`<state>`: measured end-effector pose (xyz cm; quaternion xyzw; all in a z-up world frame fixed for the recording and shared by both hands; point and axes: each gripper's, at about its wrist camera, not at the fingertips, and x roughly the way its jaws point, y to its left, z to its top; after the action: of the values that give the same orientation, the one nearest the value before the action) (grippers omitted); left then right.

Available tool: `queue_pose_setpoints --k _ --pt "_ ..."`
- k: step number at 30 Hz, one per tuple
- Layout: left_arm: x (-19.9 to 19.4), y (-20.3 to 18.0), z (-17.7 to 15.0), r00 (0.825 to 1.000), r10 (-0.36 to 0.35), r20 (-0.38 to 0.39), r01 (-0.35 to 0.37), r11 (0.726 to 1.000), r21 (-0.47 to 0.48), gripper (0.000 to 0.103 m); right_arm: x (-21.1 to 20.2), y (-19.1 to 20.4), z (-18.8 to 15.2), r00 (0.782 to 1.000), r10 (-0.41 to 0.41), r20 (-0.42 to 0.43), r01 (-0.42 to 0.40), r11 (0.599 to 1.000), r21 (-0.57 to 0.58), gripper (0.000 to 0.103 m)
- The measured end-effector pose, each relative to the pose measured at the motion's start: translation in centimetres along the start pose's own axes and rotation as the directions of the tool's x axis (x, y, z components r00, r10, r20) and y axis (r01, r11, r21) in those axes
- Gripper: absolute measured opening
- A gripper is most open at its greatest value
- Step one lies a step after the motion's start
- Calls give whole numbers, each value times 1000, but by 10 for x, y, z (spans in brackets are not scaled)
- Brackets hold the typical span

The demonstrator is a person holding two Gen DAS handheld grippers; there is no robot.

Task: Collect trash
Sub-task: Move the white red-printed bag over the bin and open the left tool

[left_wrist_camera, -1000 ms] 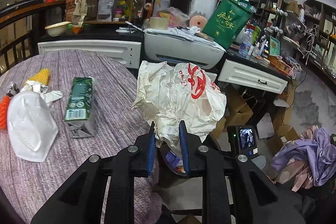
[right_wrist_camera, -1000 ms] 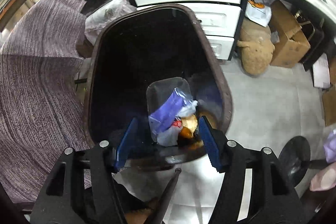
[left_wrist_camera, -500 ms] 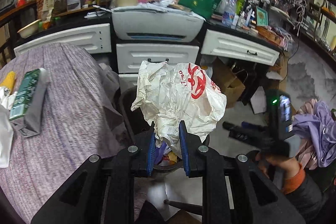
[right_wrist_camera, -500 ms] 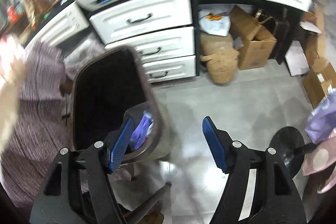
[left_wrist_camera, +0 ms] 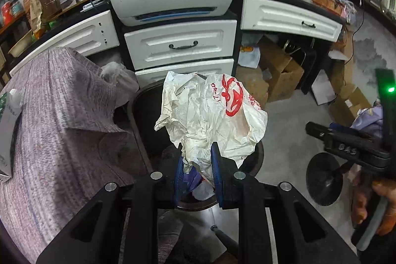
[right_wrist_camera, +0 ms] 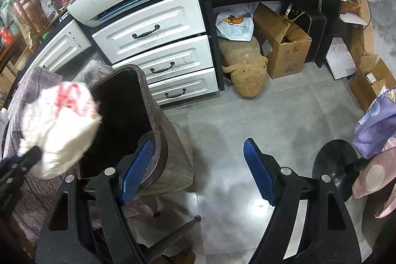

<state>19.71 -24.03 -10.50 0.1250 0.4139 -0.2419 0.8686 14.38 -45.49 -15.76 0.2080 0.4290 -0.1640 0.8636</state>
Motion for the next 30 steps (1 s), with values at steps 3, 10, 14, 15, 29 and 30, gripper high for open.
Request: queue_pose_setpoints --k 3,10,14,15,29,30 --pt "12 -4 0 1000 14 -23 -14 1000 5 21 -3 1 1 1000 4 6 -4 1000 -1 76" --pt "31 -12 3 998 41 -50 -41 999 15 21 -7 1 0 1000 9 11 -9 1000 -3 76" --pt "36 -16 2 997 45 -65 -43 999 30 41 -6 1 0 1000 9 8 -9 1000 0 76" --pt "37 -17 1 996 43 -72 -40 999 37 48 -6 0 0 1000 8 8 -8 1000 1 77" --pt "7 -16 -5 1000 -6 -13 7 1000 26 93 -9 2 2 1000 2 23 -2 1000 14 83" --pt "0 -15 -6 1000 -16 -6 16 1000 19 94 -10 4 3 1000 6 25 -6 1000 12 84"
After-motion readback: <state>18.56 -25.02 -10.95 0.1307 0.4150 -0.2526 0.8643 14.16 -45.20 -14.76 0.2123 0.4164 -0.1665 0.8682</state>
